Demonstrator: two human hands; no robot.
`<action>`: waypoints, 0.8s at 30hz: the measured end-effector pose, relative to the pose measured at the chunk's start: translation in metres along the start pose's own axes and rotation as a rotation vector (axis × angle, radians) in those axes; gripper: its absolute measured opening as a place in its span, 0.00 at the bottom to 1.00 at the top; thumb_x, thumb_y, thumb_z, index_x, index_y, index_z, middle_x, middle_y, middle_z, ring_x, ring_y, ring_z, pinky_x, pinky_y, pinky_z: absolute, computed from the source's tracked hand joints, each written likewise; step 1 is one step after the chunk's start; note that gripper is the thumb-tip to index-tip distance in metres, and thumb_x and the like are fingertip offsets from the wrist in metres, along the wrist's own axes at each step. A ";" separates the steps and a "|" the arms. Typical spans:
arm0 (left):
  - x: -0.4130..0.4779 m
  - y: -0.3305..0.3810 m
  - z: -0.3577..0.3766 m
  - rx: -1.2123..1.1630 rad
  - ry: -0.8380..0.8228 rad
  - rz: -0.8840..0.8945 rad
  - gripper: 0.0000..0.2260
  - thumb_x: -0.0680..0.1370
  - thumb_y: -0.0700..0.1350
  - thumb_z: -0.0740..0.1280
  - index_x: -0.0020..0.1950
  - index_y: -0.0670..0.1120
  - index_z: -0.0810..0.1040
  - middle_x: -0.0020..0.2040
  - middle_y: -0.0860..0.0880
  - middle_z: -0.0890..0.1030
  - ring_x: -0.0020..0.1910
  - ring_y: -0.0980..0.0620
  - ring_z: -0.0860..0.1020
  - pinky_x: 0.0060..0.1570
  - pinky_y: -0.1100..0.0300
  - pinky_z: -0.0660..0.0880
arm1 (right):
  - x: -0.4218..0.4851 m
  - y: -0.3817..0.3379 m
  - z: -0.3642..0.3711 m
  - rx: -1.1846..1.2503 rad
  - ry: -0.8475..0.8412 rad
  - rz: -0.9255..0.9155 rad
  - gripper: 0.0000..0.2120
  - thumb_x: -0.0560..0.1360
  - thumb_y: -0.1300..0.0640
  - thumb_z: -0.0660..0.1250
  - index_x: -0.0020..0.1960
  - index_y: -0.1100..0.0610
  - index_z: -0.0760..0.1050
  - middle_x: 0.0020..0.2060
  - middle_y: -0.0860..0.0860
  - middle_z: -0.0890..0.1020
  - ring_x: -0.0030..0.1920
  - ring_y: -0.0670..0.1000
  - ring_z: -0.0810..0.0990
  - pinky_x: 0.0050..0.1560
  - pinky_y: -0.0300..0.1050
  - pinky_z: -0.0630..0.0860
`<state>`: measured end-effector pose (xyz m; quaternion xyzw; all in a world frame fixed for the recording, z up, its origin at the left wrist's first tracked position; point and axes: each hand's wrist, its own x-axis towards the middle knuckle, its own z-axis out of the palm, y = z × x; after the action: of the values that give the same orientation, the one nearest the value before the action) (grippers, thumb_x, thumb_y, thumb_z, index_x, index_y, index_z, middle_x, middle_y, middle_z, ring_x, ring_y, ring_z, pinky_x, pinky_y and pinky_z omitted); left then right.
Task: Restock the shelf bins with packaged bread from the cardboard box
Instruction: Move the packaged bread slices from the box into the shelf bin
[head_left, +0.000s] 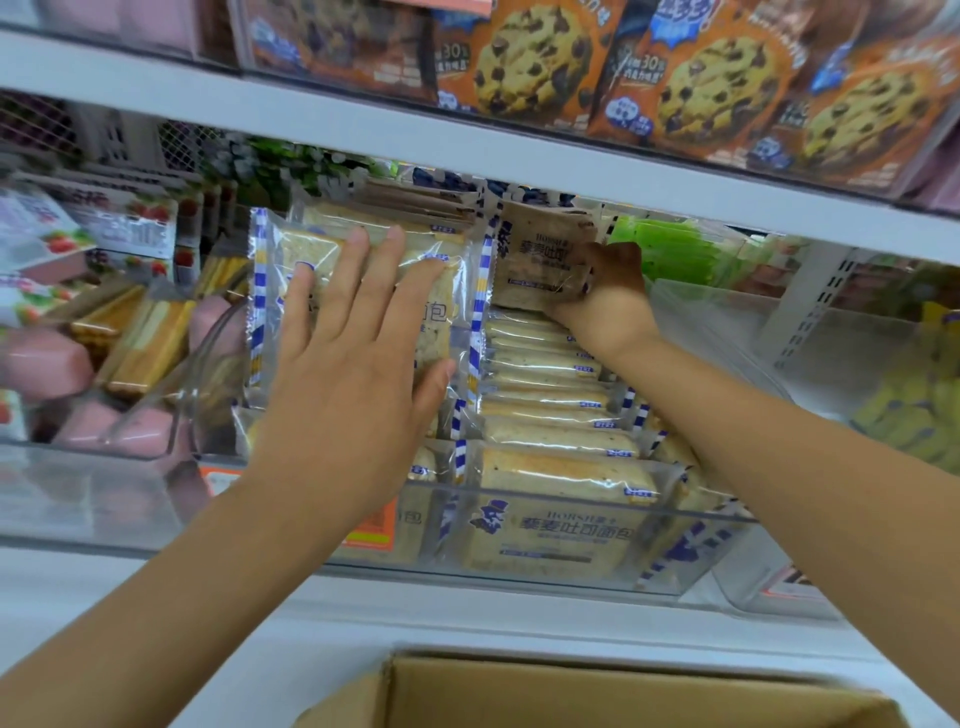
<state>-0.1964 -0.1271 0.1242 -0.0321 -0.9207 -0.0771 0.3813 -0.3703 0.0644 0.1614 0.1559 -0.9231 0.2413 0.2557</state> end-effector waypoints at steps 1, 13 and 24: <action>0.000 -0.001 0.000 -0.003 0.002 0.002 0.28 0.80 0.58 0.50 0.78 0.49 0.58 0.81 0.47 0.54 0.80 0.47 0.48 0.77 0.48 0.40 | -0.002 0.000 0.000 0.003 0.001 -0.003 0.25 0.71 0.57 0.75 0.66 0.58 0.73 0.65 0.61 0.66 0.65 0.57 0.69 0.58 0.36 0.66; 0.001 0.006 -0.007 -0.094 0.018 -0.029 0.27 0.77 0.48 0.69 0.75 0.46 0.67 0.78 0.38 0.59 0.78 0.40 0.54 0.75 0.38 0.53 | -0.055 -0.016 -0.036 0.073 -0.120 0.011 0.15 0.71 0.55 0.76 0.56 0.56 0.80 0.56 0.53 0.78 0.59 0.51 0.74 0.53 0.39 0.70; -0.076 0.076 -0.051 -0.143 -0.130 -0.036 0.10 0.71 0.37 0.70 0.52 0.43 0.80 0.49 0.43 0.79 0.49 0.38 0.77 0.45 0.48 0.75 | -0.206 -0.028 -0.094 0.295 -0.117 -0.124 0.05 0.71 0.67 0.68 0.43 0.59 0.78 0.33 0.46 0.73 0.33 0.46 0.71 0.44 0.41 0.70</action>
<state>-0.0984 -0.0602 0.1151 -0.0476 -0.9361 -0.1470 0.3161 -0.1530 0.1244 0.1295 0.2622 -0.8796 0.3485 0.1902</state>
